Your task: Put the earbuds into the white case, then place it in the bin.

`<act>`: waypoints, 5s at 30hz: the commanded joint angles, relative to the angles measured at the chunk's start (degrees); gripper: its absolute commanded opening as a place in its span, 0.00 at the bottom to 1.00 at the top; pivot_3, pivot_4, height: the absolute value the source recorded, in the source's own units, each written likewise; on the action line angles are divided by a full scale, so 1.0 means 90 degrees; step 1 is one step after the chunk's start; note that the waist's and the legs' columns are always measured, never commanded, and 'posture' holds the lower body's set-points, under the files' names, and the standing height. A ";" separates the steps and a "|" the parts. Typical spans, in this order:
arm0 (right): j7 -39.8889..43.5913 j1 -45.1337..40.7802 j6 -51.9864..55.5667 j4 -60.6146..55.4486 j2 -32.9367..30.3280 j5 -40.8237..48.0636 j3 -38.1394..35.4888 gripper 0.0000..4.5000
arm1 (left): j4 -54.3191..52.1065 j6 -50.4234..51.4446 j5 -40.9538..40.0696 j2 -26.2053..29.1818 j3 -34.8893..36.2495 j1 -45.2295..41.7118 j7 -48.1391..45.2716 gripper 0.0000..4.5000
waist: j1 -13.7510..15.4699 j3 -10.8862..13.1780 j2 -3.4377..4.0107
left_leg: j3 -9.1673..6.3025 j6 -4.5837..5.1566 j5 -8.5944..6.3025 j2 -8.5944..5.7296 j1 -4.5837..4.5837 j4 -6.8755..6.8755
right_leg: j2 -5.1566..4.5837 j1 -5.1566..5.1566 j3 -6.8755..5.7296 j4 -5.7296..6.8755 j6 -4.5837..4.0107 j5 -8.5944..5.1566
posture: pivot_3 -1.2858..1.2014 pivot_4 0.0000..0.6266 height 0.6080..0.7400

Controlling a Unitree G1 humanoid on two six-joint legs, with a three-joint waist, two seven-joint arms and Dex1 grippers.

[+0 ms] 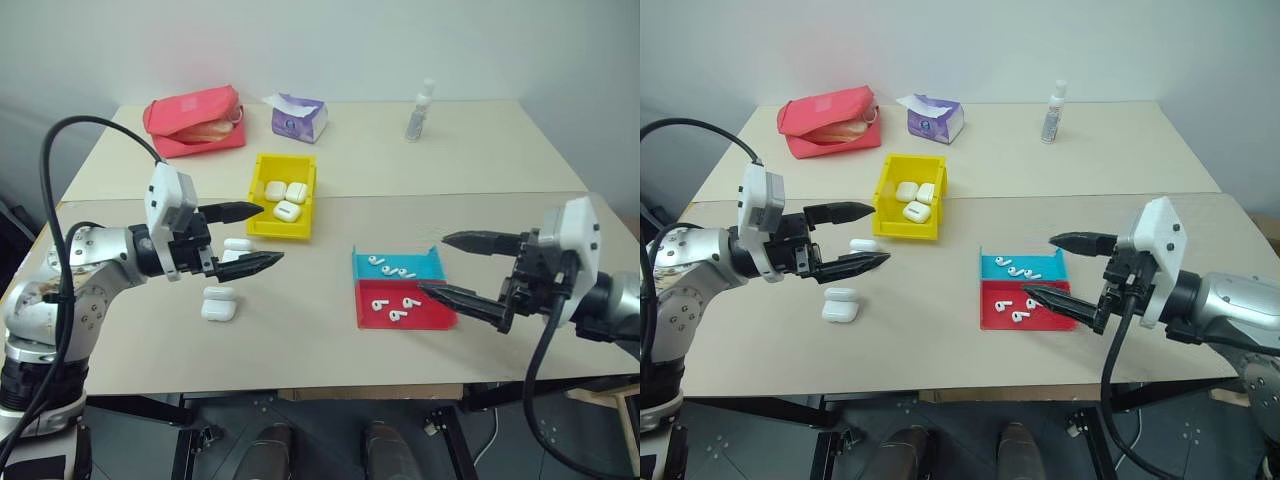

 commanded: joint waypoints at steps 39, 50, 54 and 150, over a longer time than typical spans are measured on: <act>-0.0339 -0.0539 -0.0038 0.0137 0.0404 -0.0171 0.0743 1.00 | 0.0543 0.6360 -0.1082 0.2006 -0.1871 -0.2653 0.2861 1.00 | -0.0070 0.0002 -0.0003 | 0.0002 0.0004 -0.0003 0.0001 -0.0001 0.0004 | 0.0014 -0.0004 0.0004 0.0035 0.0002 -0.0001 | 0.52 0.24 1.00; -0.0757 -0.0429 -0.0258 -0.0114 0.1149 -0.0513 0.1274 1.00 | 0.2637 0.6360 -0.4972 0.2623 -0.4385 -0.4250 0.5962 1.00 | -0.0005 0.0003 -0.0004 | -0.0003 -0.0004 0.0002 -0.0002 -0.0006 0.0007 | 0.0005 -0.0019 0.0014 0.0033 0.0001 0.0000 | 0.52 0.24 1.00; -0.0882 -0.0386 -0.0251 -0.0205 0.1298 -0.0556 0.1317 1.00 | 0.3264 0.6360 -0.6397 0.2567 -0.4900 -0.4440 0.7511 1.00 | -0.0012 0.0002 -0.0004 | -0.0003 -0.0007 0.0004 -0.0008 -0.0006 0.0008 | 0.0001 -0.0021 0.0019 0.0037 0.0001 0.0000 | 0.52 0.24 1.00; -0.0034 -0.0545 -0.0519 -0.0418 0.0294 -0.0662 0.0710 1.00 | 0.2042 -0.1236 -0.1582 -0.1836 -0.0859 -0.2459 -0.0830 0.65 | -0.0001 -0.0011 -0.0005 | 0.0003 -0.0009 0.0007 -0.0034 -0.0015 0.0013 | -0.0020 -0.0013 -0.0001 0.0019 -0.0001 0.0001 | 0.52 0.24 1.00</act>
